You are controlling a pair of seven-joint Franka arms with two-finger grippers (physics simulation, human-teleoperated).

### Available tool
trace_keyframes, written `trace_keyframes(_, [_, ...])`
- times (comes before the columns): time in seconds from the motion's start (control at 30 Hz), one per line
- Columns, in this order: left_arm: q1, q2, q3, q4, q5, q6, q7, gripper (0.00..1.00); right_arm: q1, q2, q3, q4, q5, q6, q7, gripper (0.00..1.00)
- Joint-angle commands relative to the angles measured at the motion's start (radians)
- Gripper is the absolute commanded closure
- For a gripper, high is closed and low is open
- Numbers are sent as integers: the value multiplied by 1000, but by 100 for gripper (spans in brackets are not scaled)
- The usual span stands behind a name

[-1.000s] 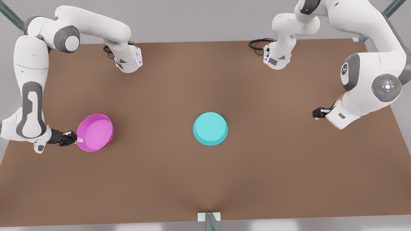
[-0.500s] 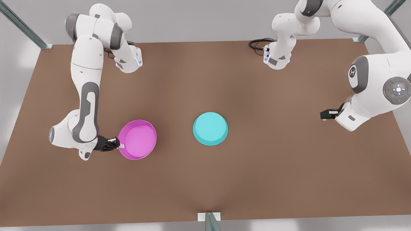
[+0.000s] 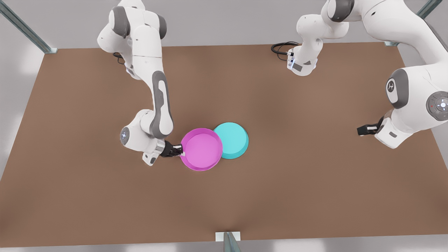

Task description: Flip the blue plate over with the left arm, and stack the pink plate on top of the blue plate with the right arm

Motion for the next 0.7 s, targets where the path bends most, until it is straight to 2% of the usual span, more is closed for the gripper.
trace_keyframes(0.0, [-1, 1, 0, 0, 0, 0, 0, 0, 3, 0, -1, -1, -6, 2, 5, 79])
trace_keyframes(0.17, [-1, 10, 11, 2, 0, 14, 0, 0, 105, -63, -50, -117, -4, 8, 1, 79])
trace_keyframes(0.3, [-1, 10, 25, 2, 0, 15, 2, 0, 147, -51, -62, -116, 46, 6, 2, 79])
trace_keyframes(0.5, [1, 18, 37, 2, 0, 29, 12, 0, 155, -30, 5, -77, 99, 12, 7, 79])
trace_keyframes(0.67, [3, 19, 48, -2, -1, 43, 17, 0, 161, -2, 83, -44, 165, 92, 7, 79])
